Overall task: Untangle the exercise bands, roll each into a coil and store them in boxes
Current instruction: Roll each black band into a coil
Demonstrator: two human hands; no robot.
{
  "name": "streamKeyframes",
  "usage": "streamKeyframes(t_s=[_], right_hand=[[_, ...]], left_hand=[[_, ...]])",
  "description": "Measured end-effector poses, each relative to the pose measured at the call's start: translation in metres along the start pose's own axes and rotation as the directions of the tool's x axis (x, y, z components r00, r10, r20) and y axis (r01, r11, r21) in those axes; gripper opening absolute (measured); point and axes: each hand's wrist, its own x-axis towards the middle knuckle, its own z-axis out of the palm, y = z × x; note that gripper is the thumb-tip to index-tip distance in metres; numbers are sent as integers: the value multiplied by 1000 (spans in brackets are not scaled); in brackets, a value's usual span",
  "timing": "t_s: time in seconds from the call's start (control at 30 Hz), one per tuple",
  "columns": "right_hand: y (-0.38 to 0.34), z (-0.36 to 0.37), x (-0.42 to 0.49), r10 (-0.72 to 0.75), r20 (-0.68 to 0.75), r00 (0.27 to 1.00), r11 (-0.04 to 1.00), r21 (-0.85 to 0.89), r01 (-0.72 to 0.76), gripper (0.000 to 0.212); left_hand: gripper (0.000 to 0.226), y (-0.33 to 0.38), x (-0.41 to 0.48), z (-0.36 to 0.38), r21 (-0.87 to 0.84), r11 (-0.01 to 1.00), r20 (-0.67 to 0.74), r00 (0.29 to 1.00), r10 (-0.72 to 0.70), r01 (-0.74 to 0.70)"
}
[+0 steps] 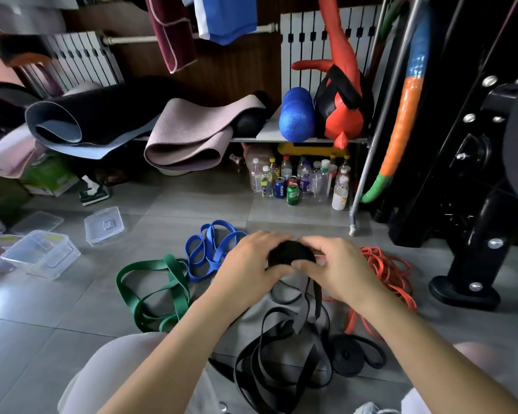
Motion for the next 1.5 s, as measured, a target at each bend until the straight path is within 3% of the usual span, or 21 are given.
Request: streamKeyframes(t_s=[0.1, 0.2, 0.33, 0.47, 0.53, 0.57, 0.6, 0.67, 0.7, 0.77, 0.87, 1.0, 1.23, 1.37, 1.5], right_hand=[[1, 4, -1, -10, -8, 1000, 999, 36, 10, 32], [4, -4, 4, 34, -44, 998, 981, 194, -25, 31], [3, -9, 7, 39, -32, 999, 944, 328, -27, 32], [1, 1, 7, 59, -30, 998, 794, 607, -29, 29], [3, 3, 8, 71, -43, 996, 774, 633, -28, 29], [4, 1, 8, 71, -40, 997, 789, 613, -32, 33], [5, 0, 8, 72, -36, 997, 820, 571, -39, 37], [6, -3, 7, 83, -13, 996, 900, 431, -70, 33], [5, -3, 6, 84, 8, 996, 935, 344, -81, 29], [2, 1, 2, 59, 44, 997, 976, 207, -67, 30], [0, 3, 2, 61, 51, 997, 978, 196, -70, 36], [6, -3, 4, 104, 74, 992, 954, 274, -121, 36], [4, -2, 6, 130, 9, 992, 891, 437, -121, 34], [3, -6, 7, 113, -73, 991, 927, 366, -78, 31], [2, -9, 9, 98, -38, 994, 921, 381, -76, 38]], left_hand=[[30, -2, 0, 0, 5, 1000, -24, 1000, 9, -9], [31, -4, 2, -5, -339, 935, -63, 989, -130, 101], [36, -3, 4, -5, -740, 664, -50, 975, -217, 110], [23, -1, 4, 5, -932, 327, 66, 962, -265, 154], [27, -3, 3, 7, -950, 226, 150, 950, -275, 216], [26, -2, 3, 7, -935, 254, 173, 944, -281, 247], [25, -2, 4, 6, -887, 379, 156, 945, -287, 262], [33, -5, 4, 3, -582, 789, 28, 975, -222, 196], [42, -6, 4, 2, -374, 918, -17, 989, -145, 128], [45, -7, 3, 0, -152, 988, -19, 999, -27, 24], [25, -8, 2, -2, -158, 987, -5, 1000, -24, 23], [27, -10, 5, -5, -395, 916, -38, 994, -99, 76], [35, -11, 6, -4, -756, 641, -26, 972, -233, 134], [32, -13, 6, -6, -804, 581, -29, 968, -250, 126], [31, -14, 6, -5, -820, 561, -33, 968, -248, 115]])
